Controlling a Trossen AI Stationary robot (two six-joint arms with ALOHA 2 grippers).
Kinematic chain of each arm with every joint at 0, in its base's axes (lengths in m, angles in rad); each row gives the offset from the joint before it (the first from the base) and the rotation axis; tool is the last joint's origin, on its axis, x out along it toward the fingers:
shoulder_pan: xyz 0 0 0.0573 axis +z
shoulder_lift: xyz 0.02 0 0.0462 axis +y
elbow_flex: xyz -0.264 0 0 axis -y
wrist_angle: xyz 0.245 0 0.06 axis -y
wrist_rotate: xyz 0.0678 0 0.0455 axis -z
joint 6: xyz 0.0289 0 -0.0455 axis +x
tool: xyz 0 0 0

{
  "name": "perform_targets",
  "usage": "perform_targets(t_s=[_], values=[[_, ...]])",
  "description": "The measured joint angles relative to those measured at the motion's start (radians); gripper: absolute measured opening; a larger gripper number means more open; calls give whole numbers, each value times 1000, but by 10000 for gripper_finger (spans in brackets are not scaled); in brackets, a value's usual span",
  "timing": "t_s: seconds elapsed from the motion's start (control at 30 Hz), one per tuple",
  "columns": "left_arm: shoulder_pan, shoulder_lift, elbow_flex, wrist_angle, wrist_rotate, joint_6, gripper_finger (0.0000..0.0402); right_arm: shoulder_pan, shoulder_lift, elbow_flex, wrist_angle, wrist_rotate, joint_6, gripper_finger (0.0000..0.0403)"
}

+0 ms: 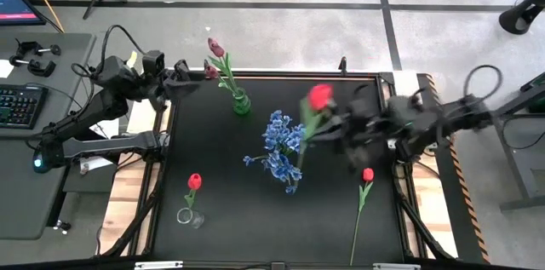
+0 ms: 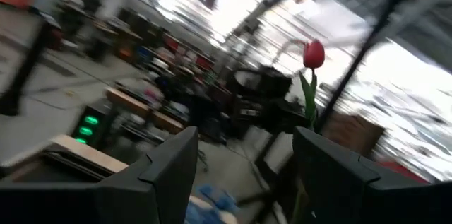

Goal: Sort flowers into vase by color
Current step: Put the top red tulip into the left transparent vase

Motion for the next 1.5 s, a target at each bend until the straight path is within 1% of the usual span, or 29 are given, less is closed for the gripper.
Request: perform_targets(t_s=[0.1,0.17,0.3,0.4,0.47,0.57,0.67,0.73,0.83,0.93,1.0,1.1,1.2,1.33,1.43,1.5], values=[[0,-1,0,-4,90,0,220,20,153,127,4,23,1,0],[0,-1,0,-15,131,0,220,24,248,212,9,36,1,0],[0,-2,0,-23,138,-18,220,24,443,388,15,37,0,0],[0,-9,0,-15,139,-18,220,20,586,516,34,-9,-6,0],[0,-14,0,1,139,-32,220,14,673,594,32,-57,-11,0],[0,-26,0,97,163,-114,220,3,774,688,22,-145,-17,0],[-1,-39,0,225,206,-205,220,-2,809,740,-2,-205,-28,0],[-9,-55,5,250,213,-229,217,-2,803,757,-19,-213,-56,0],[-45,-67,29,173,204,-210,204,10,766,762,-65,-217,-113,0],[-78,-75,47,61,175,-119,184,19,737,761,-74,-219,-172,0],[-90,-77,49,13,154,-71,169,20,733,762,-70,-220,-189,0],[-94,-78,49,-18,125,-60,154,13,760,761,-62,-198,-211,0],[-94,-76,49,-18,123,-43,145,10,829,757,32,-194,-215,0],[-94,-79,49,-16,122,-44,143,18,922,757,247,-193,-241,0],[-93,-82,49,-16,121,-46,143,28,977,757,353,-119,-299,0],[-93,-82,49,-16,119,-65,143,36,1002,757,362,-59,-334,0]])
